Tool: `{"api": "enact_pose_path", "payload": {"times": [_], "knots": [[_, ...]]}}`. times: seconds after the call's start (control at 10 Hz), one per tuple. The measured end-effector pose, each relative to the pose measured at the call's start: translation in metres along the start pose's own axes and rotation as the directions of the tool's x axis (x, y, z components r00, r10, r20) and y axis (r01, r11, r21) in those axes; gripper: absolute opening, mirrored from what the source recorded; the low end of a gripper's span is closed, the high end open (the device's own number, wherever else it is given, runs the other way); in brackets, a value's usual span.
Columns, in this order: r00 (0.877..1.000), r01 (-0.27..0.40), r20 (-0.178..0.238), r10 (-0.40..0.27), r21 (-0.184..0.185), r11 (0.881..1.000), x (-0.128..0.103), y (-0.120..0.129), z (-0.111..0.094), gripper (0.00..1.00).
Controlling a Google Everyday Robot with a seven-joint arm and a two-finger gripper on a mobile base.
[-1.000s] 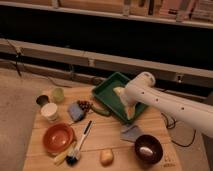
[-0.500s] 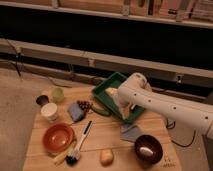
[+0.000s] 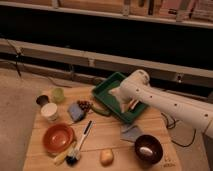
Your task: Place eraser in plastic cup
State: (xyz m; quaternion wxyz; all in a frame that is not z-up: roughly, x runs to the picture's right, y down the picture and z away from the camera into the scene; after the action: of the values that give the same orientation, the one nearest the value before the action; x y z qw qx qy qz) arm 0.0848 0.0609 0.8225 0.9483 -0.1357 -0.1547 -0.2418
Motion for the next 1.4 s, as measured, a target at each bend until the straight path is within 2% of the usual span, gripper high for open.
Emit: {"api": "enact_pose_path", "payload": {"times": [0.2, 0.5, 0.8, 1.1, 1.4], "knots": [[1.0, 0.008, 0.0, -0.008, -0.001, 1.0, 0.016, -0.009, 0.001, 0.8], [1.0, 0.021, 0.003, -0.021, -0.037, 0.999, 0.033, -0.008, 0.012, 0.8], [1.0, 0.026, -0.009, -0.027, -0.104, 0.994, 0.06, 0.006, 0.02, 0.8], [1.0, 0.017, -0.021, -0.02, -0.141, 0.99, 0.084, 0.02, 0.022, 0.8], [1.0, 0.024, -0.01, -0.026, -0.17, 0.985, 0.094, 0.026, 0.042, 0.8]]}}
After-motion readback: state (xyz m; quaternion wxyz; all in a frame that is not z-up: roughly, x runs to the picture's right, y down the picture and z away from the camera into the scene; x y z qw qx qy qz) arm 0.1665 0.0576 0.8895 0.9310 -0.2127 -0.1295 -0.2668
